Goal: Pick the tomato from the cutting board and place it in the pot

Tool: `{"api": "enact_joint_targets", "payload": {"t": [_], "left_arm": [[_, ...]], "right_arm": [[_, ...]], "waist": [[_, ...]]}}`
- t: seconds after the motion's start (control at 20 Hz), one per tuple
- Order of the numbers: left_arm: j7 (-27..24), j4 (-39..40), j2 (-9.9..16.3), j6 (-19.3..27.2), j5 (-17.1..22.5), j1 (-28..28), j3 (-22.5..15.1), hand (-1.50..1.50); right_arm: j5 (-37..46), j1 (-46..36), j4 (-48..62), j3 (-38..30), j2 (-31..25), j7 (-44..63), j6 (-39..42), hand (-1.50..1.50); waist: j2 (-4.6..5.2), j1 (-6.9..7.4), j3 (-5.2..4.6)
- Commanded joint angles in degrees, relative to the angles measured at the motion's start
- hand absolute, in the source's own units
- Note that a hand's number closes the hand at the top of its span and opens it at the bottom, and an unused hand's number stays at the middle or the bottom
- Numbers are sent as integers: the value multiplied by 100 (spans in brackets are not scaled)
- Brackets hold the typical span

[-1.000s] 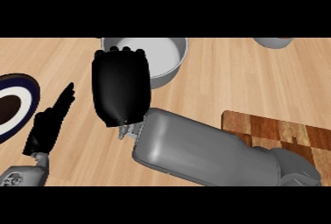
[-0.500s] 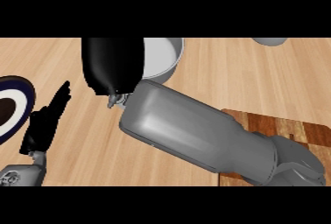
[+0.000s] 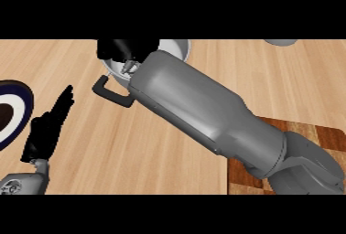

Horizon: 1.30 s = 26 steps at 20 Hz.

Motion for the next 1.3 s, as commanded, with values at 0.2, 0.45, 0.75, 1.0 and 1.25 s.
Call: {"api": "enact_joint_targets", "payload": {"t": [0.2, 0.45, 0.75, 1.0, 1.25], "left_arm": [[87, -128, -25, -38, -72, -69, -101, 0], [-105, 88, -91, -1, -98, -186, -77, 0], [-113, -39, 21, -91, -52, -143, -11, 0], [3, -60, 65, -195, 1, -271, -7, 0], [-9, -33, -81, -91, -96, -324, -113, 0]], "right_arm": [[-583, -187, 1345, -270, 25, -792, -671, 150], [-586, -204, 2026, -186, 25, -1279, -585, 150], [-1261, -41, 2269, -869, 25, -1882, -866, -150], [-1730, 36, 2260, -1205, 25, -2529, -949, -150], [-1960, -60, 2326, -1412, 25, -3002, -1278, -150]], "waist": [[70, 96, 3], [175, 184, -10], [236, 297, 8], [253, 361, 13], [224, 350, 10]]}}
